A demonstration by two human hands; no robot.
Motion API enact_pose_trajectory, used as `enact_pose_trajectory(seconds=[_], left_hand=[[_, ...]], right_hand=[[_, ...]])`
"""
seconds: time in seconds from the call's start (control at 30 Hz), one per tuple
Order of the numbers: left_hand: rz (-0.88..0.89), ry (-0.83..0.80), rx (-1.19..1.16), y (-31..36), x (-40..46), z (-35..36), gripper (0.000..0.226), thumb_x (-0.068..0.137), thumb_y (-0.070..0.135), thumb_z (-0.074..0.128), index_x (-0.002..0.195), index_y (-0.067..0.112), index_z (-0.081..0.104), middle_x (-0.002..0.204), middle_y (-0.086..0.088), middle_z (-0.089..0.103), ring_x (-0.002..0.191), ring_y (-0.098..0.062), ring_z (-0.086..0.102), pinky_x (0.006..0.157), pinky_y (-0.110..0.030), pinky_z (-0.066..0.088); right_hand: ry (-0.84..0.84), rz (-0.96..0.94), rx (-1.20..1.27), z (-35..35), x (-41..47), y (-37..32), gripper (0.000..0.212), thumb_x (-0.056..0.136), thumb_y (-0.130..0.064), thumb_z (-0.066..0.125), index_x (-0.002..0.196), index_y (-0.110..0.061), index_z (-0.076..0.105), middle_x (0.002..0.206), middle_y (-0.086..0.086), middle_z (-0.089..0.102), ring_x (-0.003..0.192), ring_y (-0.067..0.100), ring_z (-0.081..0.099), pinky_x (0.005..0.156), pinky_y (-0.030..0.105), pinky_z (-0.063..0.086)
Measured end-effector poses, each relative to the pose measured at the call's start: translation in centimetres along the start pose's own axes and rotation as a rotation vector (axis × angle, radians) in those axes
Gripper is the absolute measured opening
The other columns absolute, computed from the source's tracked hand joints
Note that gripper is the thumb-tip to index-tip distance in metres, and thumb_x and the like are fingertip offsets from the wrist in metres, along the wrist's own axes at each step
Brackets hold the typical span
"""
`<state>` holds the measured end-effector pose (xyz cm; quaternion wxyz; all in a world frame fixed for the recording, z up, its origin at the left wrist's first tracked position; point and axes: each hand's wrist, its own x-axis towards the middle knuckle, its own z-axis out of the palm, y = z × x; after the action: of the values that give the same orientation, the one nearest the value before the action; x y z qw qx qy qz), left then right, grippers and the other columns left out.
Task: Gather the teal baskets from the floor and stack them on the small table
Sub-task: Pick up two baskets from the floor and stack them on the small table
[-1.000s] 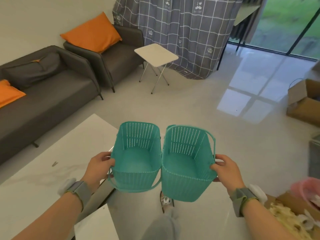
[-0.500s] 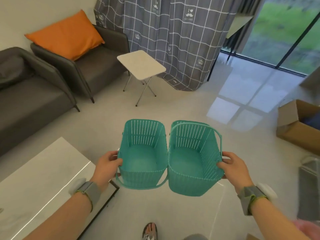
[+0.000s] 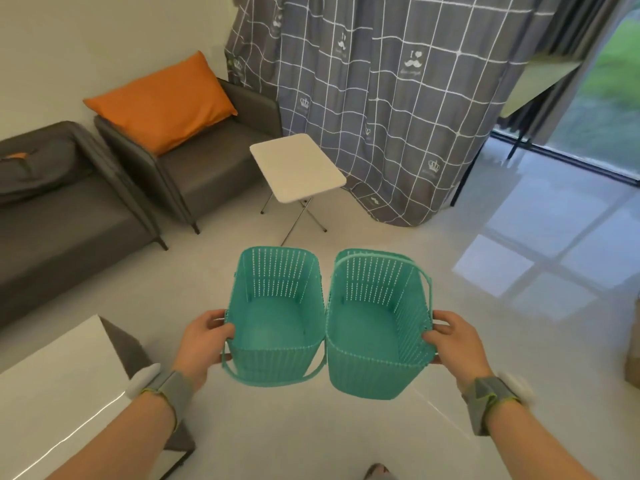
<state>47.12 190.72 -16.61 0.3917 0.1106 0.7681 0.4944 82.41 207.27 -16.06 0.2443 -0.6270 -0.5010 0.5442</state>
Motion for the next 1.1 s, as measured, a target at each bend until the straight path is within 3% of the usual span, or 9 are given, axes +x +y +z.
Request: enact_pose_trajectory(seconds=[0.27, 0.57, 0.7, 0.8, 1.1], left_hand=[[-0.065, 0.098, -0.085, 5.0, 6.4, 7.0, 0.036, 0.083, -0.004, 0.059, 0.117, 0.011, 0.059, 0.110, -0.013, 0.067, 0.100, -0.035, 0.065, 0.078, -0.052, 0.060], [-0.093, 0.074, -0.138, 11.3, 21.9, 12.0, 0.036, 0.083, -0.003, 0.060, 0.115, 0.013, 0.060, 0.106, -0.011, 0.068, 0.089, -0.028, 0.065, 0.068, -0.043, 0.059], [-0.063, 0.051, -0.100, 16.5, 27.9, 12.8, 0.036, 0.082, -0.004, 0.058, 0.113, 0.014, 0.063, 0.105, -0.008, 0.070, 0.089, -0.029, 0.065, 0.076, -0.049, 0.059], [-0.056, 0.077, -0.089, 19.9, 32.4, 12.4, 0.038, 0.082, -0.005, 0.056, 0.115, 0.012, 0.063, 0.103, -0.007, 0.071, 0.088, -0.029, 0.065, 0.081, -0.053, 0.058], [-0.130, 0.281, -0.161, 24.2, 40.5, 12.3, 0.037, 0.083, -0.004, 0.057, 0.117, 0.010, 0.061, 0.107, -0.011, 0.068, 0.088, -0.028, 0.065, 0.079, -0.053, 0.059]], right_hand=[[-0.031, -0.003, -0.001, -1.2, 13.7, -6.7, 0.041, 0.085, 0.003, 0.060, 0.122, -0.015, 0.059, 0.107, 0.009, 0.074, 0.089, 0.029, 0.073, 0.077, 0.050, 0.062], [-0.028, -0.003, -0.103, 4.2, 27.7, -14.0, 0.043, 0.078, -0.001, 0.063, 0.112, -0.028, 0.061, 0.107, 0.003, 0.074, 0.091, 0.030, 0.073, 0.074, 0.052, 0.063], [-0.024, -0.003, -0.188, 6.3, 32.7, -18.7, 0.047, 0.071, -0.005, 0.067, 0.104, -0.038, 0.062, 0.105, -0.005, 0.075, 0.093, 0.026, 0.072, 0.082, 0.052, 0.060], [-0.041, -0.008, -0.192, 9.0, 37.4, -22.3, 0.046, 0.074, 0.001, 0.065, 0.106, -0.032, 0.063, 0.103, -0.005, 0.073, 0.094, 0.026, 0.071, 0.084, 0.052, 0.060], [-0.221, 0.057, -0.091, 16.6, 51.0, -28.0, 0.036, 0.078, 0.013, 0.060, 0.096, -0.018, 0.066, 0.096, 0.008, 0.077, 0.087, 0.032, 0.075, 0.078, 0.051, 0.062]])
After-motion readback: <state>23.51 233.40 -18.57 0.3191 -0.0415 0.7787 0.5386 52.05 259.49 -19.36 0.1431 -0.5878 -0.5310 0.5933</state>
